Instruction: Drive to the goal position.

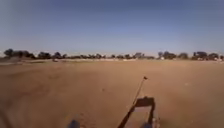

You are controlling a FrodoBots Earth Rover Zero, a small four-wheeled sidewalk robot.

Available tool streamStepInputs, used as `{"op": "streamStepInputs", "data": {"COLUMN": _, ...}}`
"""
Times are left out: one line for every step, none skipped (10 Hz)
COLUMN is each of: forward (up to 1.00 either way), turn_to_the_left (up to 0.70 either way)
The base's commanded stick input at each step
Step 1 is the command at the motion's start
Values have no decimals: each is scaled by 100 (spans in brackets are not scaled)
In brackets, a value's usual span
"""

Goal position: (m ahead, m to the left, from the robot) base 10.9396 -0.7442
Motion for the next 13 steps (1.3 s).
{"op": "streamStepInputs", "data": {"forward": 100, "turn_to_the_left": 0}}
{"op": "streamStepInputs", "data": {"forward": 100, "turn_to_the_left": 0}}
{"op": "streamStepInputs", "data": {"forward": 100, "turn_to_the_left": 0}}
{"op": "streamStepInputs", "data": {"forward": 100, "turn_to_the_left": 0}}
{"op": "streamStepInputs", "data": {"forward": 100, "turn_to_the_left": 0}}
{"op": "streamStepInputs", "data": {"forward": 100, "turn_to_the_left": 0}}
{"op": "streamStepInputs", "data": {"forward": 100, "turn_to_the_left": 0}}
{"op": "streamStepInputs", "data": {"forward": 100, "turn_to_the_left": 0}}
{"op": "streamStepInputs", "data": {"forward": 100, "turn_to_the_left": 0}}
{"op": "streamStepInputs", "data": {"forward": 100, "turn_to_the_left": 0}}
{"op": "streamStepInputs", "data": {"forward": 100, "turn_to_the_left": 0}}
{"op": "streamStepInputs", "data": {"forward": 100, "turn_to_the_left": 0}}
{"op": "streamStepInputs", "data": {"forward": 100, "turn_to_the_left": 0}}
